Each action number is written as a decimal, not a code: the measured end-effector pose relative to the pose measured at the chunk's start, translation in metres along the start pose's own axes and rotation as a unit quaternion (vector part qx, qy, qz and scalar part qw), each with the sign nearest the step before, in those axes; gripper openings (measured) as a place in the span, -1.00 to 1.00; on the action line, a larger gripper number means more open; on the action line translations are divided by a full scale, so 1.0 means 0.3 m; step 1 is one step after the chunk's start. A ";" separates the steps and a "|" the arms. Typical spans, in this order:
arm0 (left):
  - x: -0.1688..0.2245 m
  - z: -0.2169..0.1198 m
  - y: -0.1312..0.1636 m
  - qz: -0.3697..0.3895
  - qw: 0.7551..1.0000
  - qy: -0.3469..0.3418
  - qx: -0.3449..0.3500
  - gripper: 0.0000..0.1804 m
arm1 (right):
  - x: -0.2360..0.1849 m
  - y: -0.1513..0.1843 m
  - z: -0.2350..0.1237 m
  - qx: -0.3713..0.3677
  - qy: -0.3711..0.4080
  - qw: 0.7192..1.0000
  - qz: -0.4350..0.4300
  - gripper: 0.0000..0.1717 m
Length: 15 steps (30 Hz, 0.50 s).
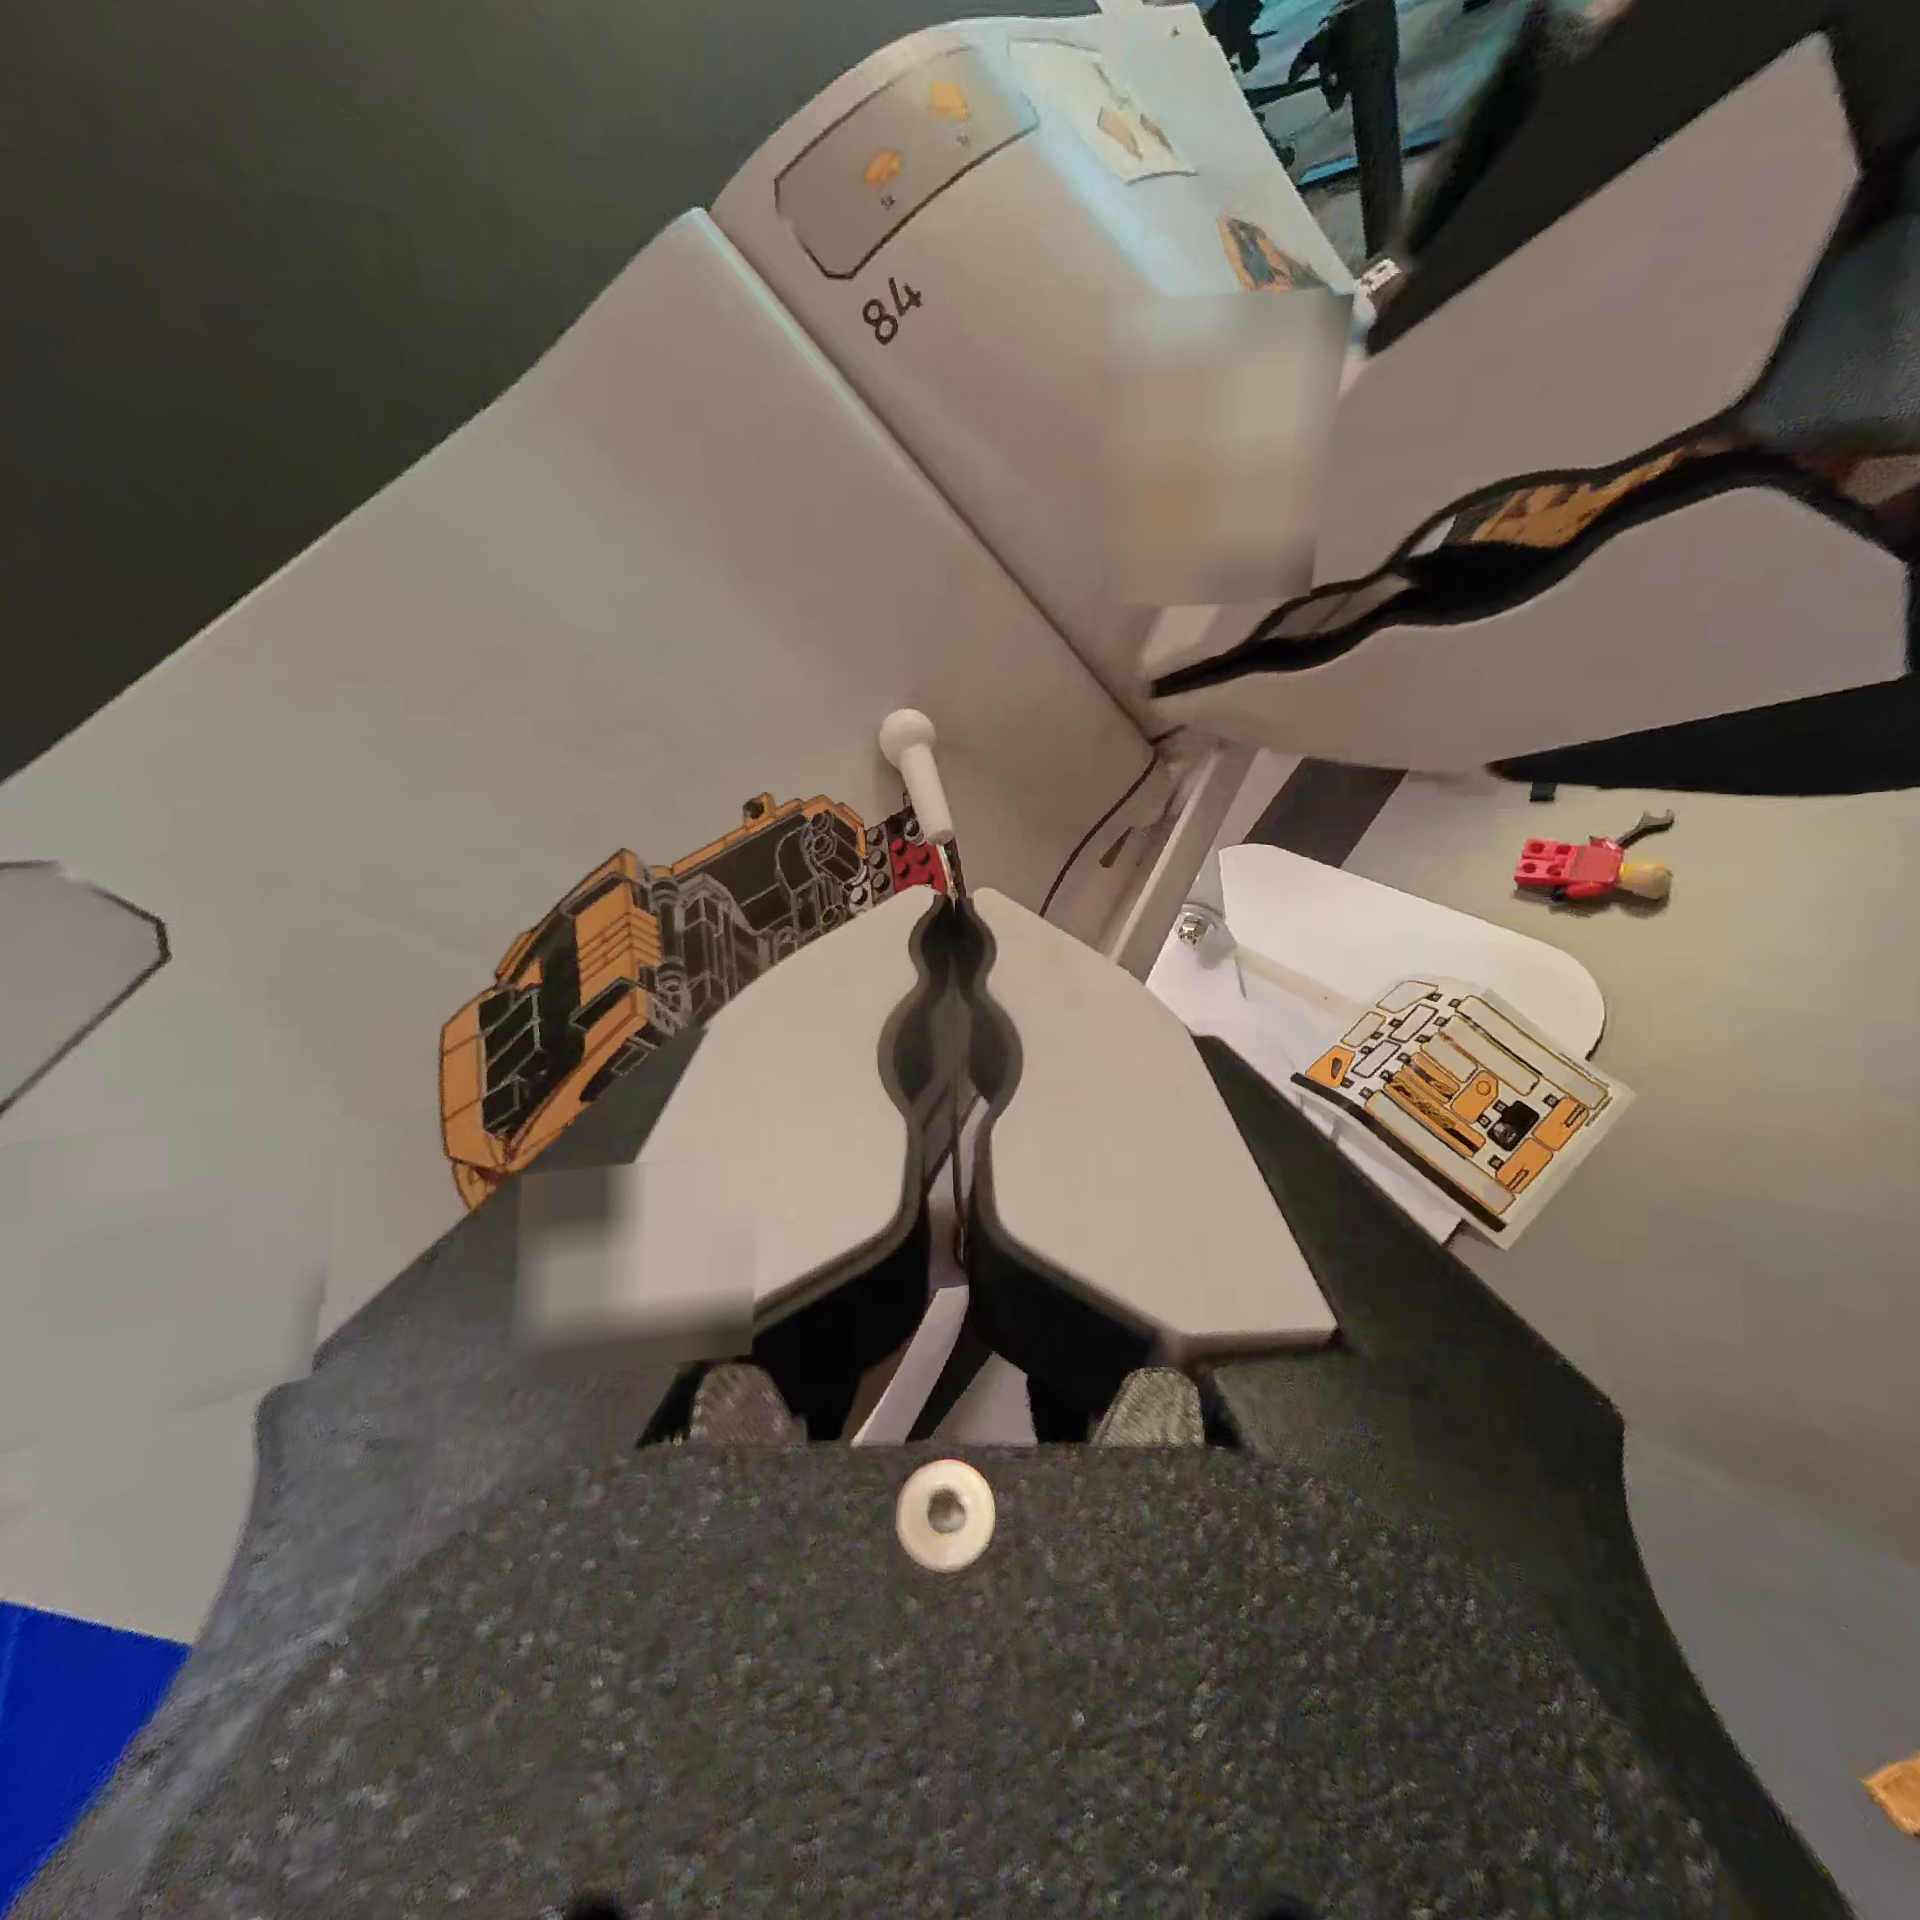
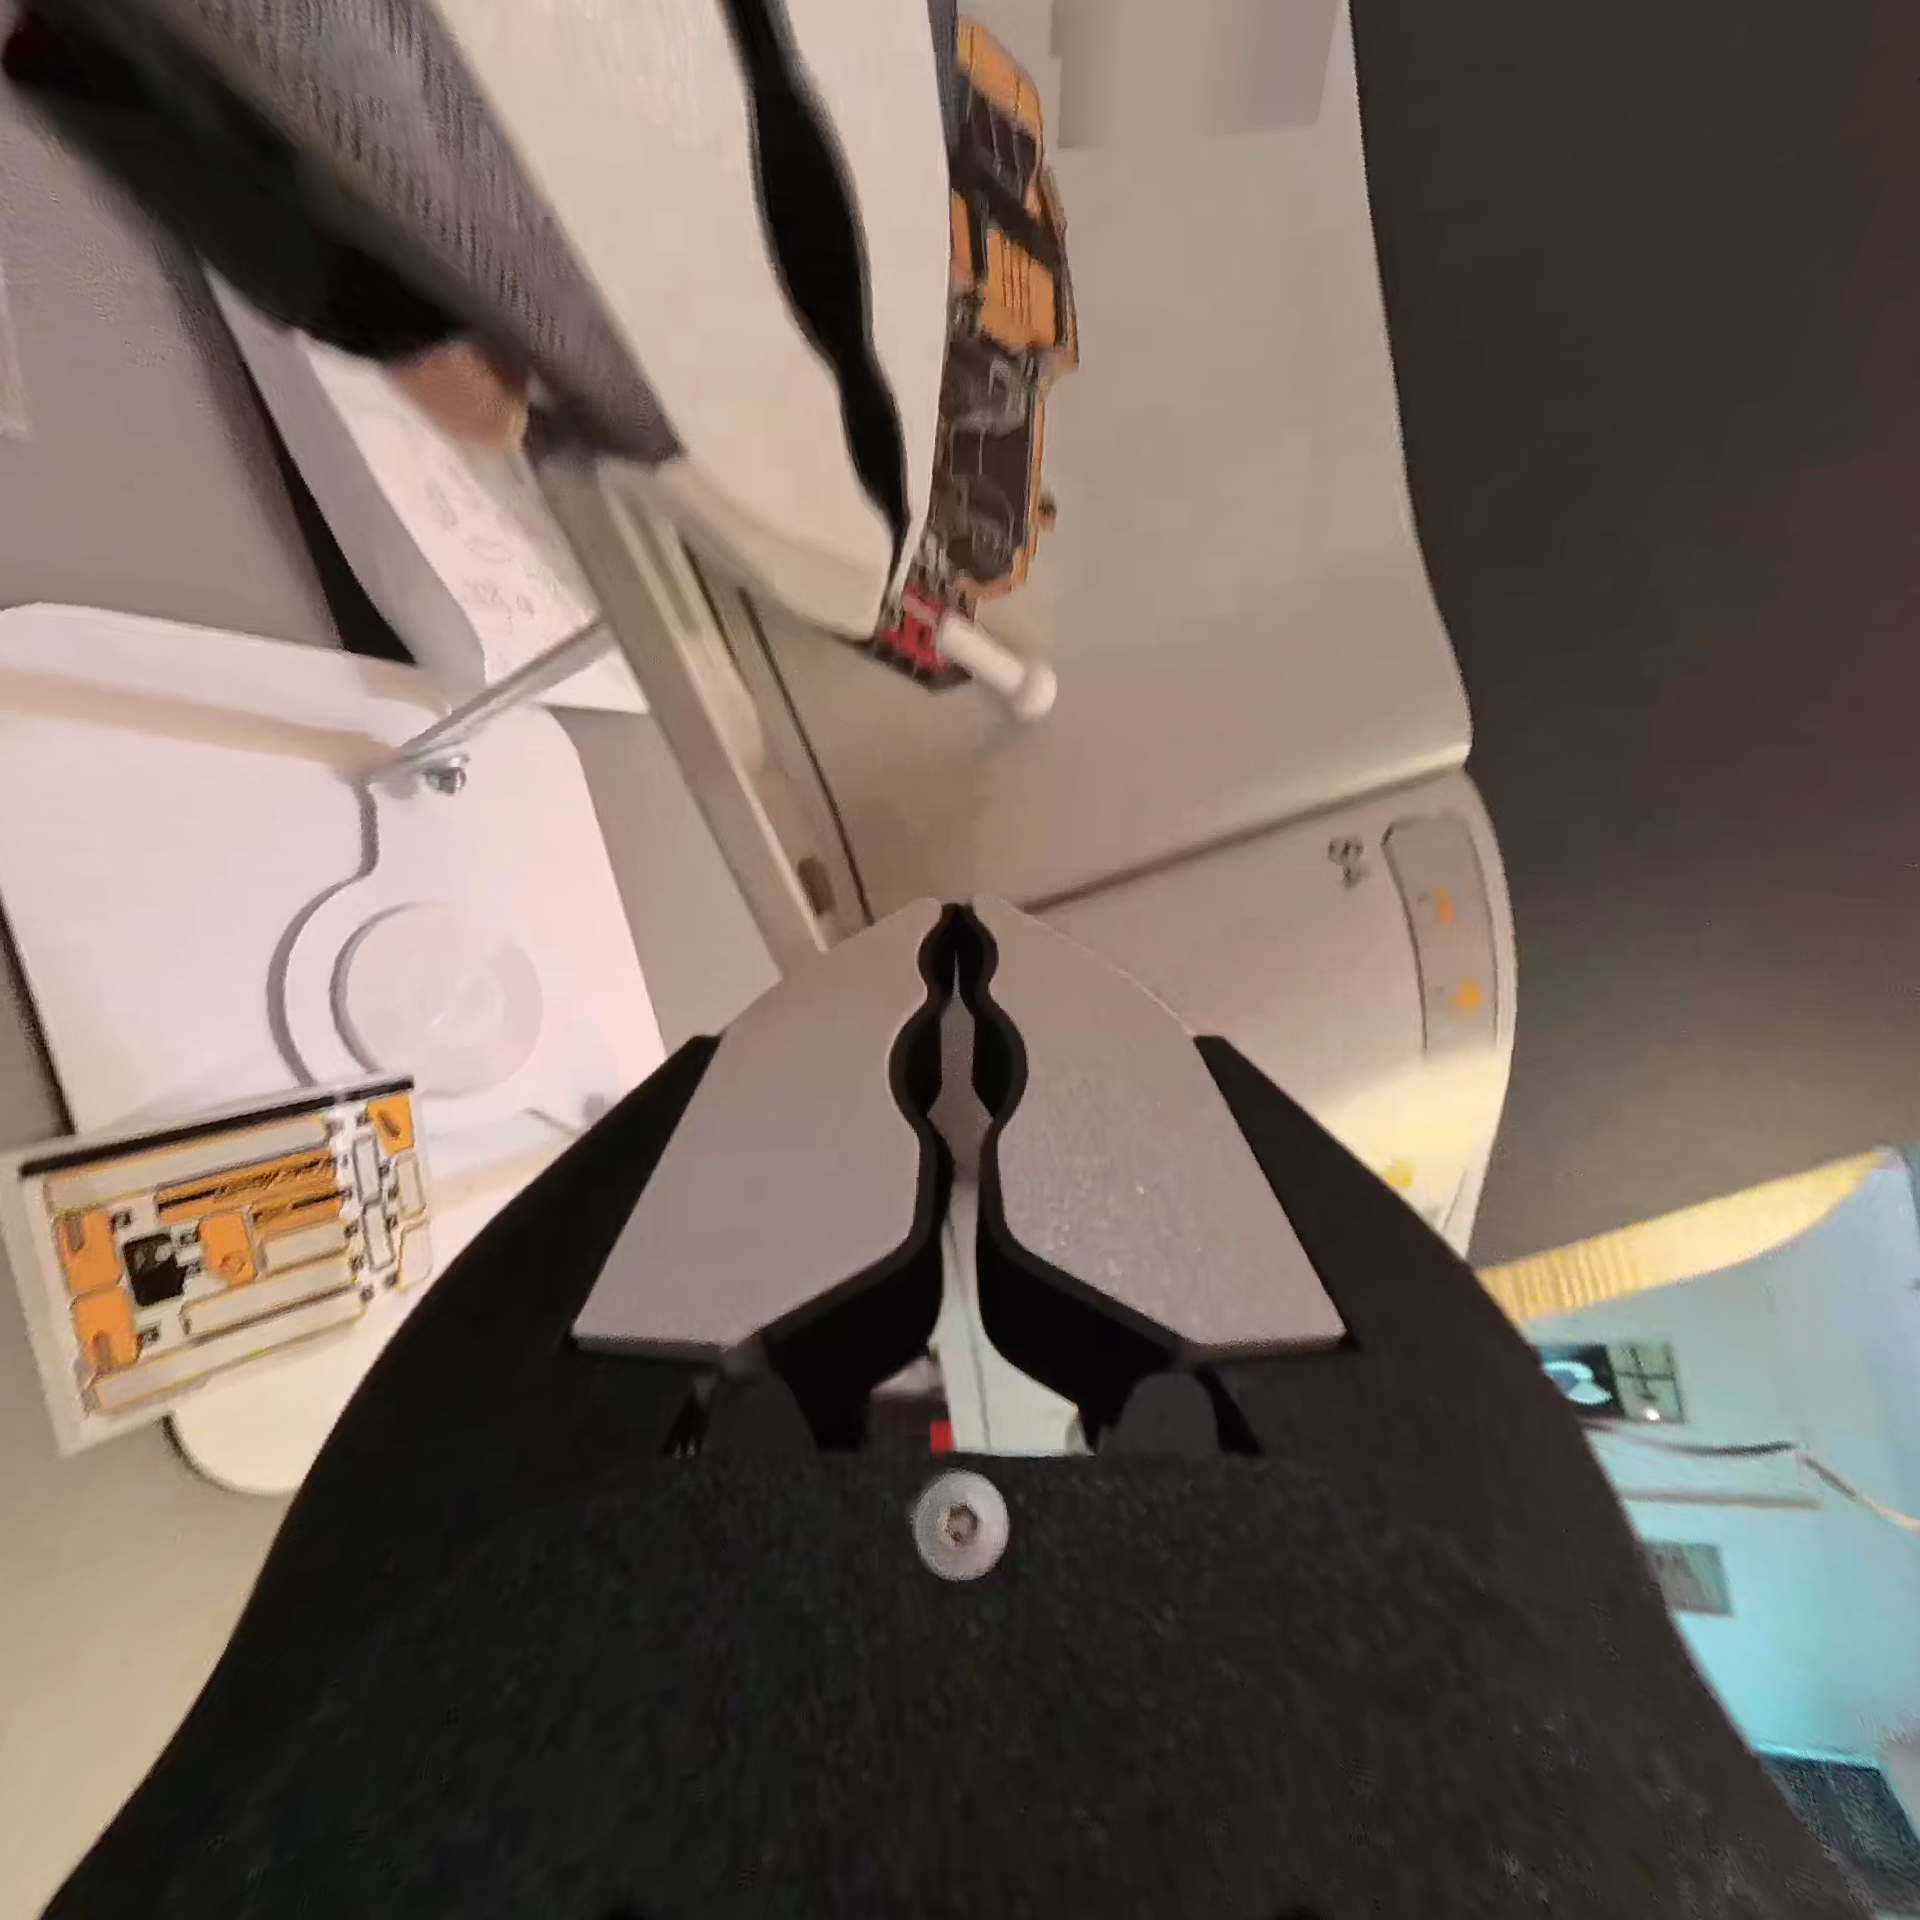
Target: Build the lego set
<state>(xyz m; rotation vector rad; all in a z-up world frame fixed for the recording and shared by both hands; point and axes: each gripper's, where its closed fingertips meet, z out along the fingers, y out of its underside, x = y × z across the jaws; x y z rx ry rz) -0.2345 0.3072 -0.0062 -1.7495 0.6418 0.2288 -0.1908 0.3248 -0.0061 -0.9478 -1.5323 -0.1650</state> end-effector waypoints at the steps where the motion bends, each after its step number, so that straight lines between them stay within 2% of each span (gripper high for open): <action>1: -0.001 0.001 0.000 -0.005 1.000 -0.003 0.000 -0.99 | -0.007 0.029 -0.010 -0.009 -0.006 1.000 -0.001 -1.00; 5: -0.007 0.002 0.000 -0.005 1.000 -0.017 -0.007 -0.98 | 0.007 0.161 -0.025 -0.055 0.003 0.997 -0.046 -1.00; 7: -0.008 0.003 -0.001 -0.005 1.000 -0.019 -0.009 -0.99 | 0.048 0.215 -0.022 -0.057 0.013 0.997 -0.053 -1.00; 9: -0.006 0.004 -0.001 -0.004 1.000 -0.016 -0.010 -0.99 | 0.112 0.294 -0.008 -0.098 0.028 0.994 -0.043 -1.00; 15: 0.001 -0.003 -0.002 0.002 1.000 -0.015 -0.011 -0.99 | 0.123 0.325 -0.004 -0.044 -0.031 0.994 0.100 -1.00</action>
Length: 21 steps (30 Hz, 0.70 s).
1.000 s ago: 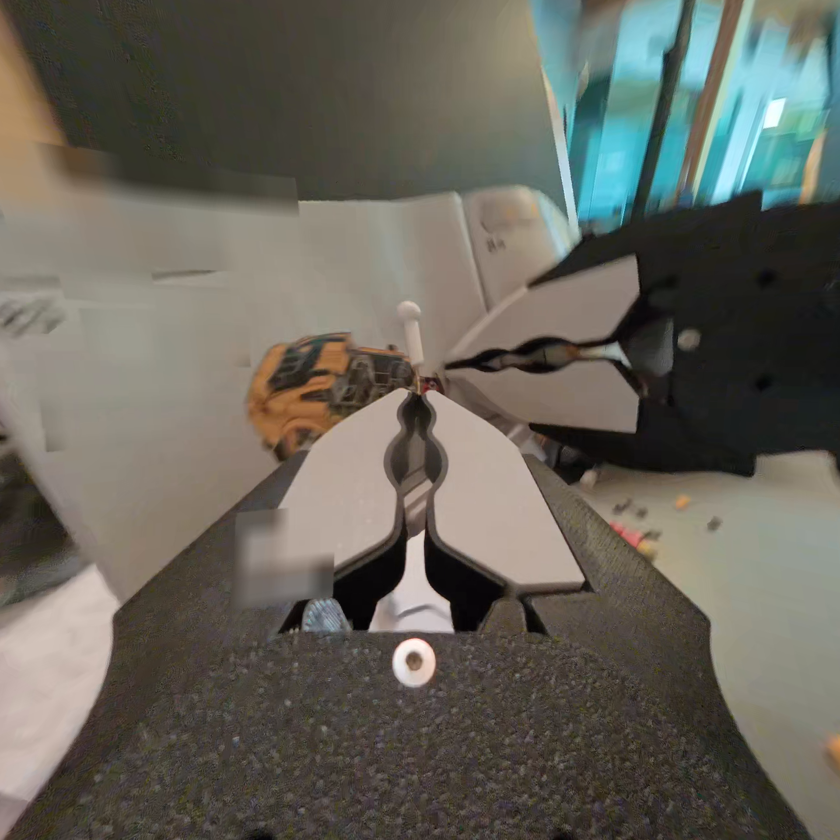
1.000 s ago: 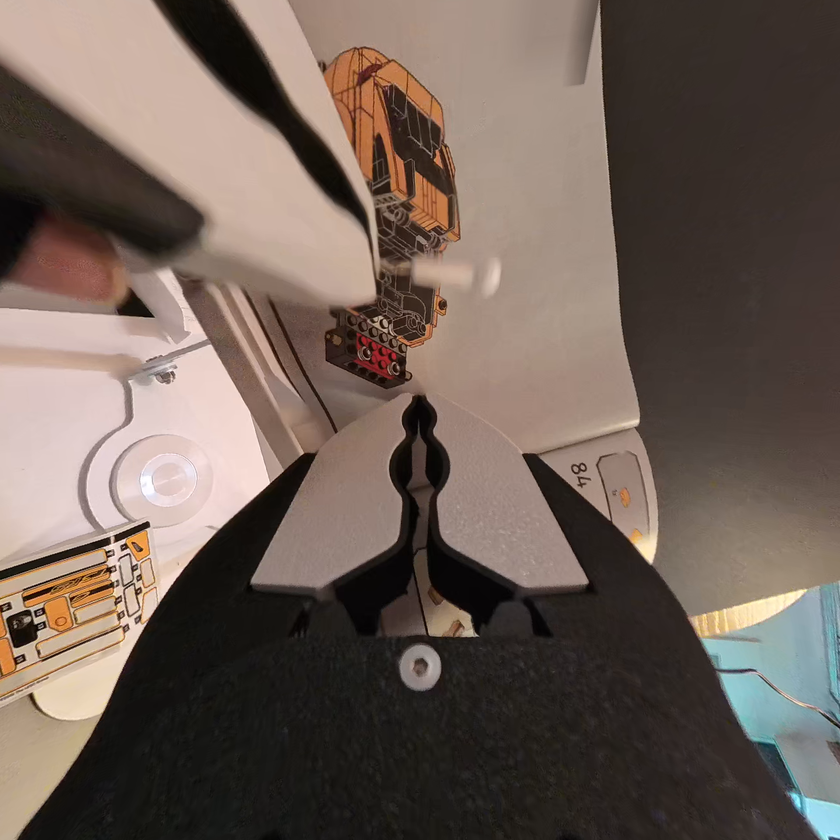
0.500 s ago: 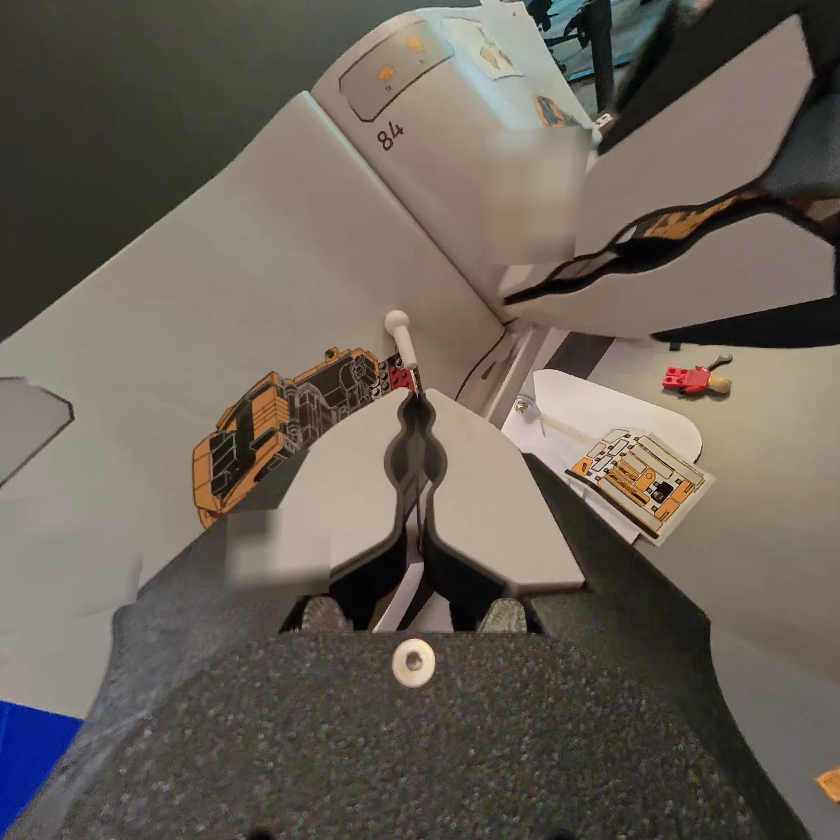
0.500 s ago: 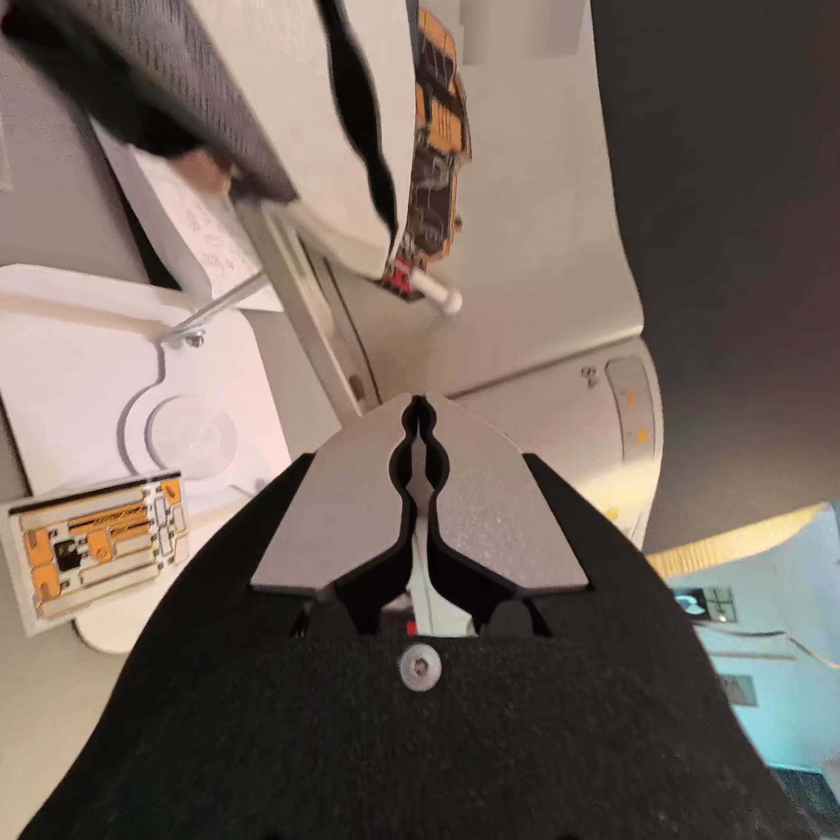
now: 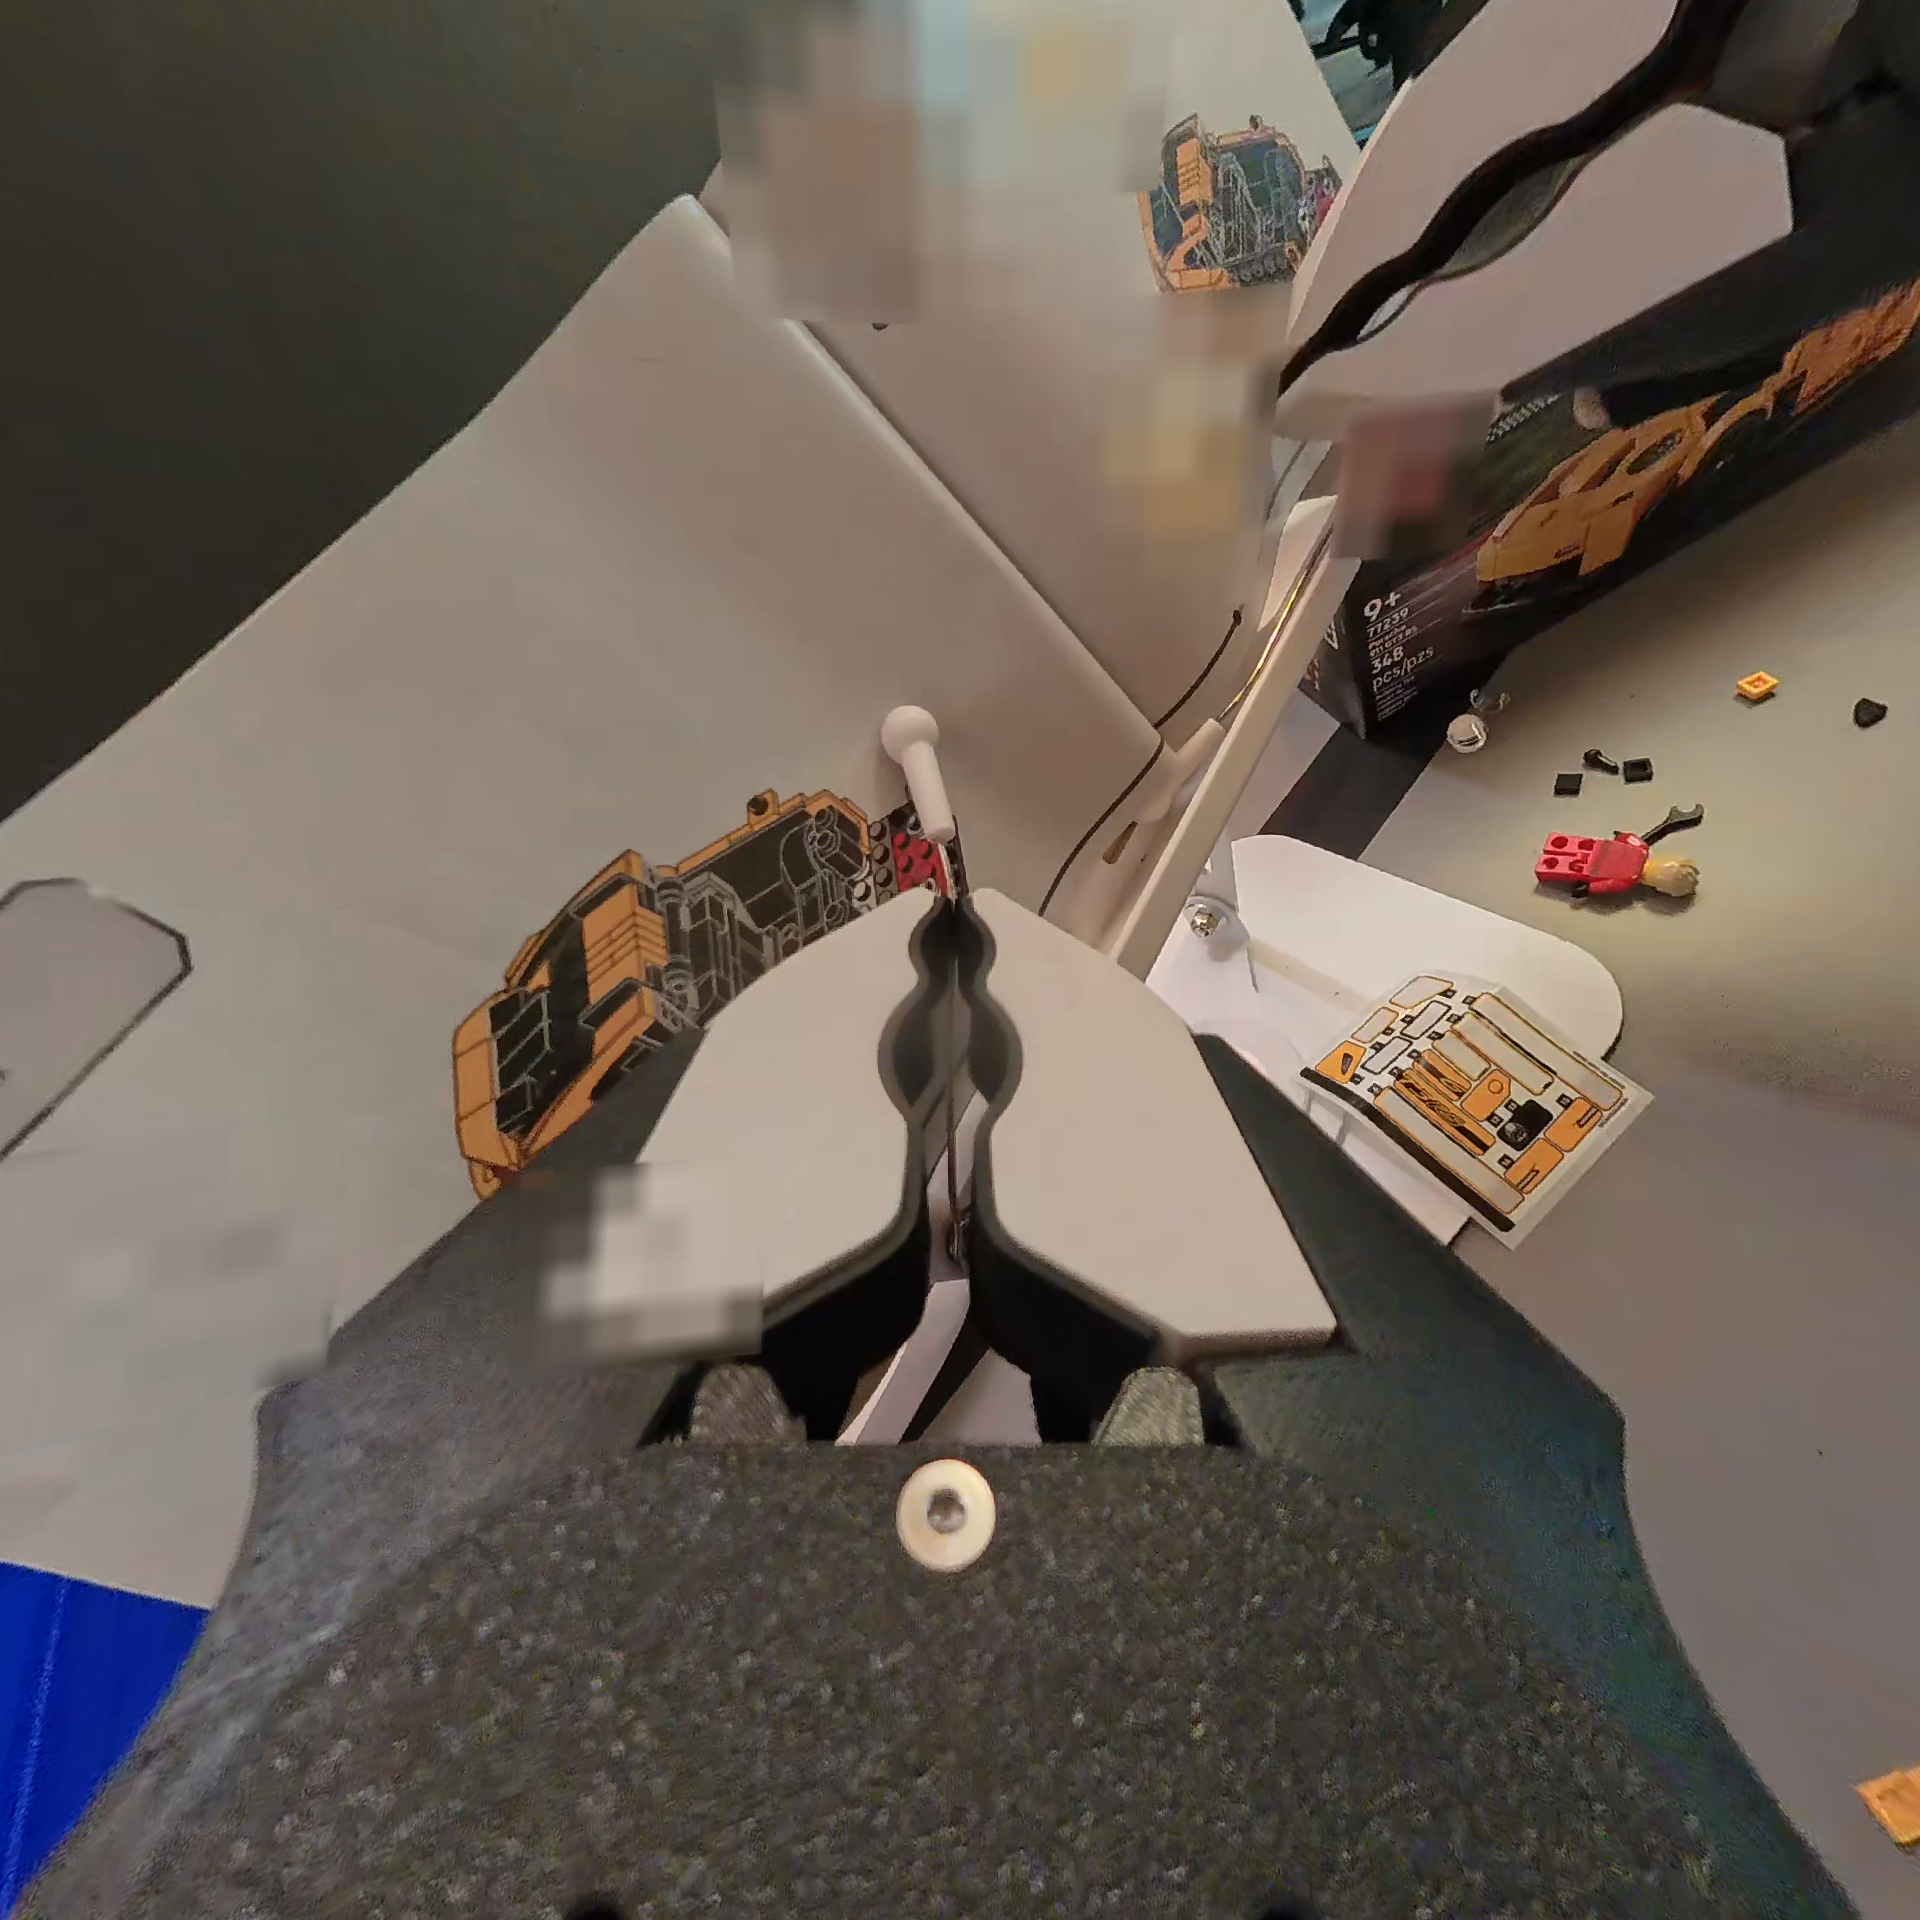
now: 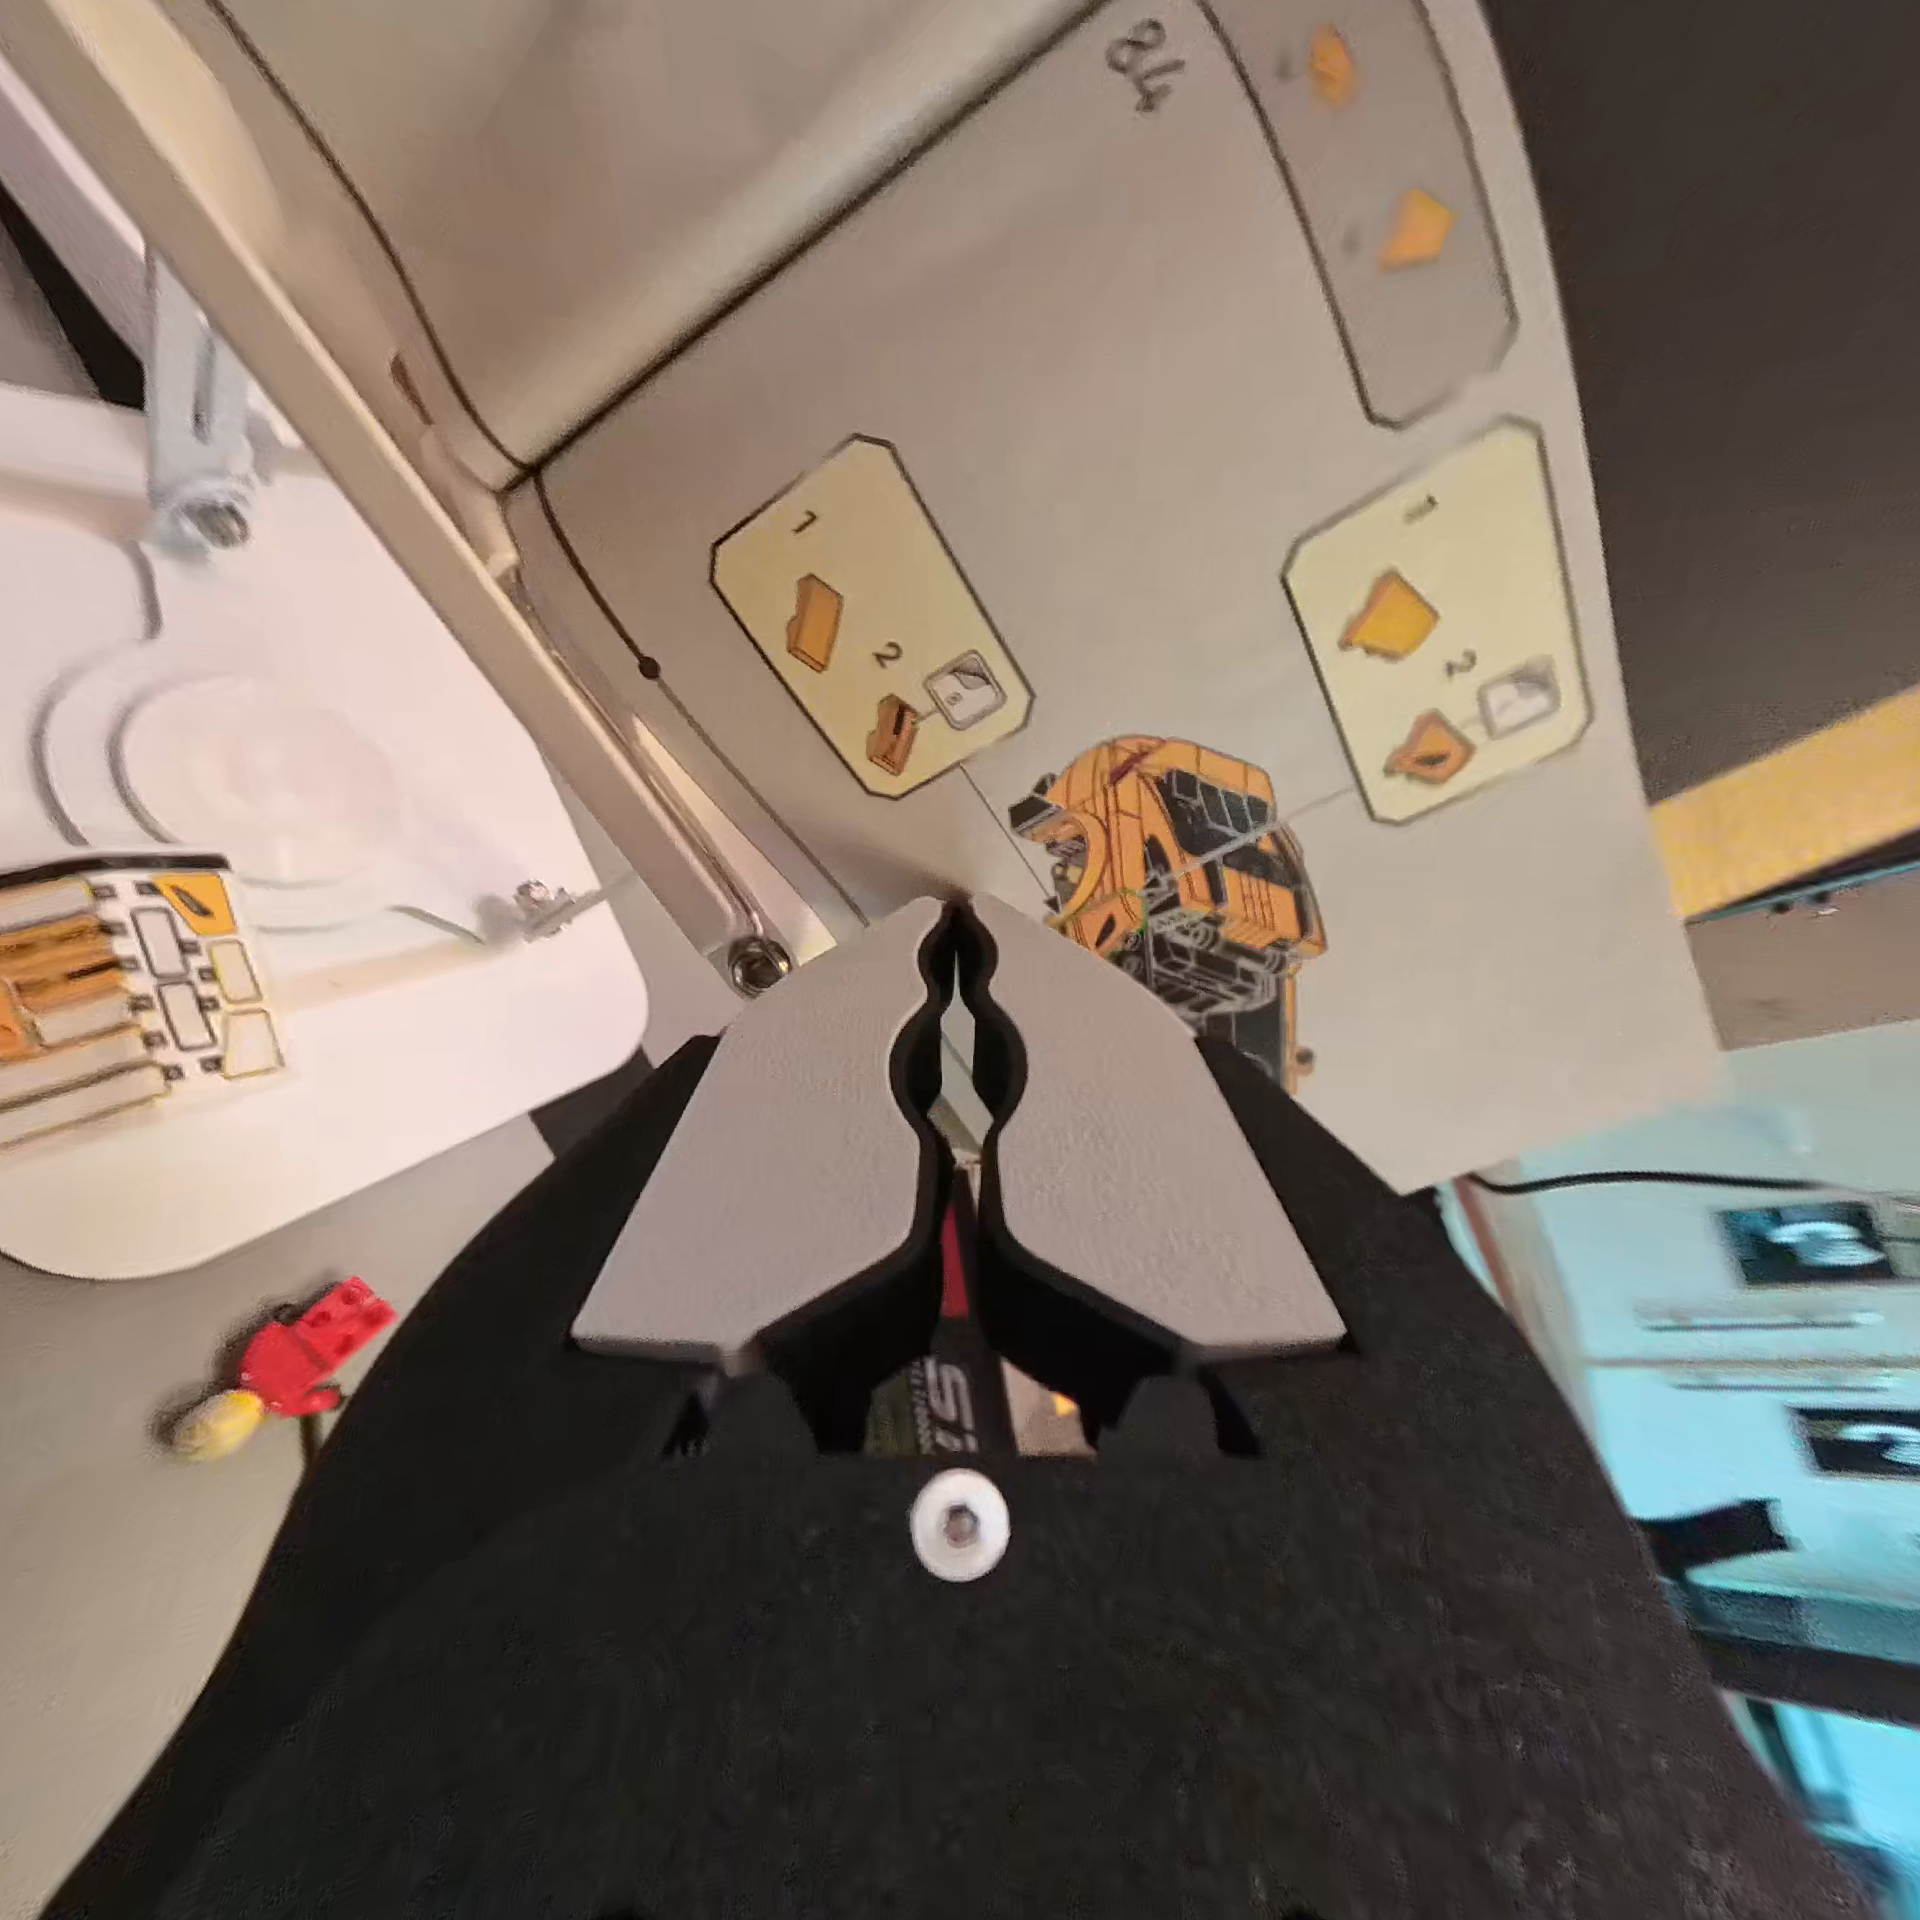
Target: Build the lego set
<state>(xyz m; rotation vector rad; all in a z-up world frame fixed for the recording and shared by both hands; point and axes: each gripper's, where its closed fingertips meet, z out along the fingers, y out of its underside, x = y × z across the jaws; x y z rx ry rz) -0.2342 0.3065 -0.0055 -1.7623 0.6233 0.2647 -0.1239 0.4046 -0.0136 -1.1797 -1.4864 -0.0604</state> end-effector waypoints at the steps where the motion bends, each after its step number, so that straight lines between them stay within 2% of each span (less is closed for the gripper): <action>1: 0.001 -0.001 0.000 0.003 1.000 0.000 -0.003 -0.99 | 0.008 0.009 -0.002 0.007 -0.002 1.000 0.022 -1.00; 5: 0.002 -0.005 0.003 0.016 1.000 -0.012 -0.014 -0.99 | 0.085 0.056 -0.016 0.031 0.012 0.994 0.104 -0.99; 7: 0.000 -0.007 0.008 0.024 0.999 -0.021 -0.020 -0.99 | 0.126 0.086 -0.024 0.036 0.023 0.990 0.133 -0.78; 10: -0.002 -0.011 0.014 0.034 0.999 -0.030 -0.028 -0.99 | 0.192 0.128 -0.032 0.032 0.036 0.981 0.189 -0.33; 12: -0.003 -0.012 0.019 0.039 0.998 -0.035 -0.031 -0.99 | 0.234 0.153 -0.033 0.032 0.039 0.972 0.228 -0.17; 15: -0.010 -0.007 0.031 0.042 0.998 -0.040 -0.033 -1.00 | 0.241 0.168 0.001 0.039 -0.026 0.953 0.298 -0.04; 18: -0.015 -0.005 0.034 0.035 0.998 -0.036 -0.026 -1.00 | 0.216 0.157 0.032 0.052 -0.151 0.917 0.366 -0.06; 21: -0.019 -0.002 0.034 0.031 0.999 -0.029 -0.024 -1.00 | 0.162 0.122 0.030 0.081 -0.277 0.869 0.401 -0.33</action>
